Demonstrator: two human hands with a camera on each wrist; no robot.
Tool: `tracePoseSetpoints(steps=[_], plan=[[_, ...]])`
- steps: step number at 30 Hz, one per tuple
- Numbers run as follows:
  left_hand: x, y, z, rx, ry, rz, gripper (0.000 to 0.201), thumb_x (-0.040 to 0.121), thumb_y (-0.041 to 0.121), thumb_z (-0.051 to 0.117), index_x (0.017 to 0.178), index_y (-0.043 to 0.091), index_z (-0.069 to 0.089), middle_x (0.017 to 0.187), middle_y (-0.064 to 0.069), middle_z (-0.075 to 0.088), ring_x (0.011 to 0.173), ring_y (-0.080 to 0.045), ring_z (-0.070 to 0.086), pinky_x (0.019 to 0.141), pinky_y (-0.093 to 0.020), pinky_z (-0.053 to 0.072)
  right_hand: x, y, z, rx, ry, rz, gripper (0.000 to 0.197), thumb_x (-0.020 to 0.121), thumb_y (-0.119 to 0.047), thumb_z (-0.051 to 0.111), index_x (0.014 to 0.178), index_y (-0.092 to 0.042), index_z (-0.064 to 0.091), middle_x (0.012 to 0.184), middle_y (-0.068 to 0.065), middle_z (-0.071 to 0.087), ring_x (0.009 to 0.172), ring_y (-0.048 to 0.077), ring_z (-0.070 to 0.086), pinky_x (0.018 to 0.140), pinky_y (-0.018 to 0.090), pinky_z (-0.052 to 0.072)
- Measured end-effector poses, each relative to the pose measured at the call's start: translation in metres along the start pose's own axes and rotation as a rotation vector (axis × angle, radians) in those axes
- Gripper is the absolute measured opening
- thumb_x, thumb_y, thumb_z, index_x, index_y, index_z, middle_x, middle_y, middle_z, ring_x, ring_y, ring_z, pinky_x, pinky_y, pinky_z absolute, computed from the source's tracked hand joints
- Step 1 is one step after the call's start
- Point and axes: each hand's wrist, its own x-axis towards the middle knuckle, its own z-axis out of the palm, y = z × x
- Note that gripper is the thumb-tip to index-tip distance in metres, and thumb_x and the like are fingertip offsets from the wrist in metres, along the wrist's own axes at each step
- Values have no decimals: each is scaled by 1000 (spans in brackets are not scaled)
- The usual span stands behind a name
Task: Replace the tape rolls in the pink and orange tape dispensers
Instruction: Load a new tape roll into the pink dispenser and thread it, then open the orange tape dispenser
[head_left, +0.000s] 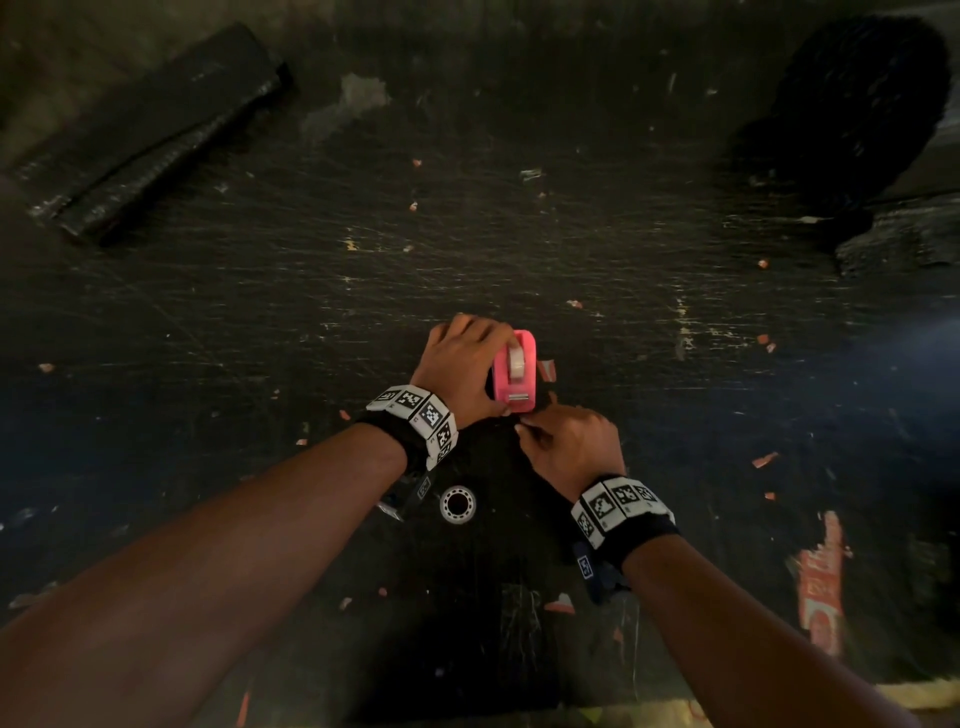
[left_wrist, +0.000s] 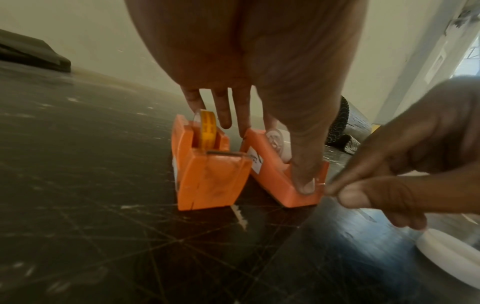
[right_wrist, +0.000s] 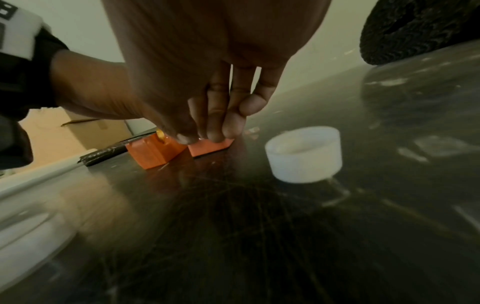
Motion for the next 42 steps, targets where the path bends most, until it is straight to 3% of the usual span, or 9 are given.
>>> tracePoseSetpoints(steps=[3, 7, 13, 21, 25, 29, 34, 37, 42], plan=[[0, 0, -1, 1, -8, -5, 90, 63, 60, 84, 138, 27, 47, 146, 0, 51, 138, -26, 40, 113, -46, 31, 0, 1, 0, 113, 108, 130, 14, 83, -34, 75, 83, -23, 67, 80, -9, 65, 68, 9, 60, 64, 30, 55], [-1, 1, -1, -15, -2, -7, 90, 62, 63, 83, 136, 27, 49, 145, 0, 52, 137, -26, 41, 112, -46, 31, 17, 0, -4, 215, 81, 162, 31, 82, -31, 79, 109, -24, 65, 100, -9, 64, 77, 6, 61, 69, 25, 55], [-2, 2, -1, -13, -1, 4, 95, 60, 62, 85, 139, 27, 47, 148, 0, 50, 139, -26, 40, 114, -46, 31, 35, 6, -4, 249, 12, 77, 16, 79, -13, 82, 93, -18, 75, 100, -2, 67, 79, 13, 68, 76, 37, 61], [-32, -36, -20, -124, 6, -150, 125, 53, 71, 84, 156, 32, 26, 160, 1, 34, 147, -25, 33, 117, -54, 33, 40, 11, -2, 242, -10, 49, 17, 79, -13, 83, 95, -18, 77, 104, -3, 66, 86, 12, 68, 82, 35, 61], [-42, -55, -16, -133, -126, -147, 132, 53, 60, 92, 159, 30, 19, 164, 1, 30, 150, -24, 31, 119, -53, 29, 40, 10, -2, 234, -11, 62, 17, 79, -15, 83, 95, -18, 77, 107, -3, 66, 90, 10, 67, 85, 33, 60], [-39, -57, -9, -177, -103, -143, 117, 60, 38, 94, 155, 28, 28, 159, 0, 39, 146, -23, 38, 120, -50, 33, 41, 8, -3, 230, -25, 98, 17, 78, -18, 85, 93, -18, 77, 108, -2, 67, 100, 12, 68, 90, 37, 59], [-44, -56, -11, -264, -39, -120, 106, 59, 29, 94, 148, 28, 36, 150, 2, 46, 139, -20, 44, 117, -48, 38, 39, -1, -15, 320, 30, 216, 29, 75, -26, 87, 98, -22, 69, 100, -7, 69, 83, 3, 68, 77, 28, 62], [-53, -51, -17, -343, 4, -100, 109, 59, 27, 95, 149, 30, 34, 152, 3, 44, 141, -18, 44, 118, -46, 38, 38, -19, -27, 496, 55, 215, 37, 80, -21, 83, 110, -23, 62, 97, -9, 68, 83, 2, 67, 73, 25, 60], [-68, -37, -30, -427, 38, -68, 109, 59, 29, 94, 148, 35, 31, 153, 5, 45, 142, -16, 44, 118, -46, 39, 41, -47, -41, 653, -211, 91, 76, 83, -16, 80, 146, -32, 41, 107, -10, 67, 97, 6, 68, 79, 14, 52]])
